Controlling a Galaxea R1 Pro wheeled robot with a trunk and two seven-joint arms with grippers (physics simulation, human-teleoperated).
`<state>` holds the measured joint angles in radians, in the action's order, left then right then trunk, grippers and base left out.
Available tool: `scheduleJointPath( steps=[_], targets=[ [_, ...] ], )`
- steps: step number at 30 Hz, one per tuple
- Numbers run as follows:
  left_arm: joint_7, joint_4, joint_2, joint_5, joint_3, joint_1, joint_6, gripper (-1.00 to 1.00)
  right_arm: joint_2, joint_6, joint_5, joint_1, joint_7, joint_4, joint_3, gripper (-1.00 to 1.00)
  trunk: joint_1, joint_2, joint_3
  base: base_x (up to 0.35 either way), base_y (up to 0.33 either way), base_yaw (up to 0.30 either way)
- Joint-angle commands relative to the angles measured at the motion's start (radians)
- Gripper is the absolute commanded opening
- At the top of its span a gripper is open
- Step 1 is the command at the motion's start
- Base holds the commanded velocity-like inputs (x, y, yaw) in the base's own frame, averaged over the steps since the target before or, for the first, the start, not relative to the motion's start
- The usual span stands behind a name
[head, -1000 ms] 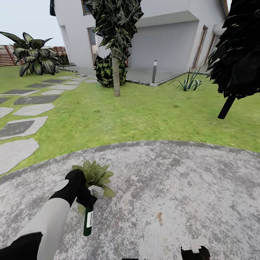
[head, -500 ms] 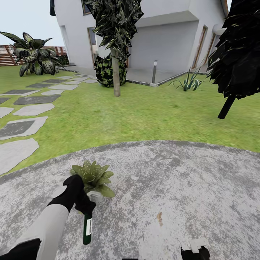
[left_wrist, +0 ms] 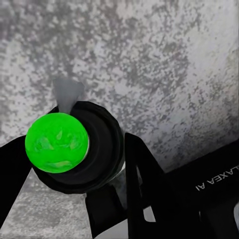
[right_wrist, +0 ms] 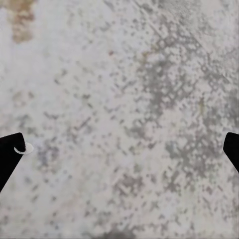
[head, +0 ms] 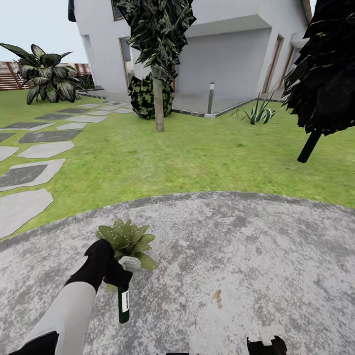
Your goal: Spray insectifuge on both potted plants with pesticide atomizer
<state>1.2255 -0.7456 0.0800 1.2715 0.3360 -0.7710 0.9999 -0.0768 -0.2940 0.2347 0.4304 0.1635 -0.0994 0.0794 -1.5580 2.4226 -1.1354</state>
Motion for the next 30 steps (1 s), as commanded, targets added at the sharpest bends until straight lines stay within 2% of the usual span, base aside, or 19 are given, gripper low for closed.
scheduleJointPath(
  steps=[1,6,12,18,30],
  targets=[
    [0.010,-0.001,0.001,0.010,0.005,-0.001,0.006,-1.00,0.000,-0.004,0.010,0.001,0.002,0.001,0.009,1.00,0.000,0.000,-0.001,-0.041,0.000,0.000],
    [0.009,-0.001,-0.001,0.011,0.003,-0.001,0.006,-1.00,0.001,-0.004,0.009,0.001,0.002,0.000,0.009,1.00,0.000,0.000,-0.001,-0.182,0.000,0.000],
    [0.006,0.007,-0.001,0.017,-0.001,0.001,0.004,-1.00,0.003,-0.004,0.009,0.001,0.002,0.000,0.008,1.00,0.000,0.000,-0.001,-0.025,0.000,0.000],
    [0.005,0.003,0.006,0.015,-0.002,0.036,0.005,-1.00,0.003,-0.004,0.009,0.001,0.003,0.000,0.009,1.00,0.000,0.000,-0.001,-0.001,0.000,0.000],
    [-0.007,-0.035,0.007,0.013,0.002,-0.007,0.009,-1.00,0.004,-0.004,0.008,0.001,0.004,0.000,0.008,1.00,0.000,0.000,-0.001,0.000,0.000,0.000]
  ],
)
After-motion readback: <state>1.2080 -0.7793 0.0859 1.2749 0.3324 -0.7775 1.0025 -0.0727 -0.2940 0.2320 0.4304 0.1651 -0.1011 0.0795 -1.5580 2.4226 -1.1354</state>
